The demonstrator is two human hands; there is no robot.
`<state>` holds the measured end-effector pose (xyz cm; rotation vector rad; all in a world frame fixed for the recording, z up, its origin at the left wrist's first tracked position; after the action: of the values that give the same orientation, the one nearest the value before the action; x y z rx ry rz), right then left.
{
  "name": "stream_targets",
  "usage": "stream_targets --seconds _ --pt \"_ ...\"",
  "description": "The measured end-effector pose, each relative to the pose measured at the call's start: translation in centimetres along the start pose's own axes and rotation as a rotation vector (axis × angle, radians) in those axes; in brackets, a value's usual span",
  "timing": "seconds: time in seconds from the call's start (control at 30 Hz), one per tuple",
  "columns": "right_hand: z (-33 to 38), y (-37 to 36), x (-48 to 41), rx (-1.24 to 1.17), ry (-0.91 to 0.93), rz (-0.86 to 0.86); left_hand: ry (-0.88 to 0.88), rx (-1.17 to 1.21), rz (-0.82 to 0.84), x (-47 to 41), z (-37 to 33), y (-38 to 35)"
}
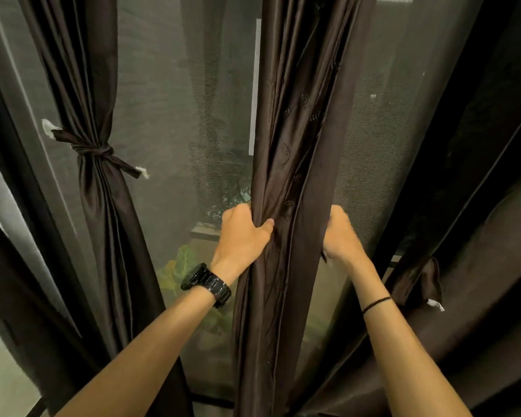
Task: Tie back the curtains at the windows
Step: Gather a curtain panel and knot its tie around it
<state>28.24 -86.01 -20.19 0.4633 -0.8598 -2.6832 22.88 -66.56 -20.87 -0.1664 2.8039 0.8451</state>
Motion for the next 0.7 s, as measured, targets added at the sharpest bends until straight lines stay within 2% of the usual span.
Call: stream_targets --seconds 0.07,0.17,0.3,0.37,0.5,0.6,0.7 --pt "1.2 1.1 2.3 0.145 0.015 -0.155 -0.085 -0.075 -0.078 0.3 -1.1 0.2" --pt "3.9 0.6 7.0 0.227 0.105 -0.387 -0.168 -0.224 -0.16 0.4 -2.4 -0.2" --pt "7.2 -2.8 10.6 0.449 0.243 -0.489 -0.189 -0.31 -0.185 0.7 -3.5 -1.3" --pt "7.9 -3.3 11.0 0.493 0.302 -0.45 -0.218 -0.322 -0.178 1.0 -4.0 -1.6" --pt "9.7 -3.9 10.0 0.504 0.521 -0.211 -0.301 -0.287 -0.224 1.9 -2.7 -2.0" --pt "11.6 -4.3 9.2 0.55 0.696 -0.12 -0.305 -0.006 -0.264 2.6 -2.1 -1.4" --pt "13.6 -5.5 9.3 0.646 0.867 -0.046 -0.303 0.166 -0.256 3.3 -2.9 -0.7"
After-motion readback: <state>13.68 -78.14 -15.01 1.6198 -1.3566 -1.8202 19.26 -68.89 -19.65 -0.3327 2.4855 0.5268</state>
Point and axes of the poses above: each hand's wrist, its own x-axis away from the middle knuckle, its own y-axis out of the back of the hand, z = x × y, the point moved 8 cm from there along -x, towards the middle knuckle, and after that the axes turned 15 degrees about z, right-handed, at the moved point
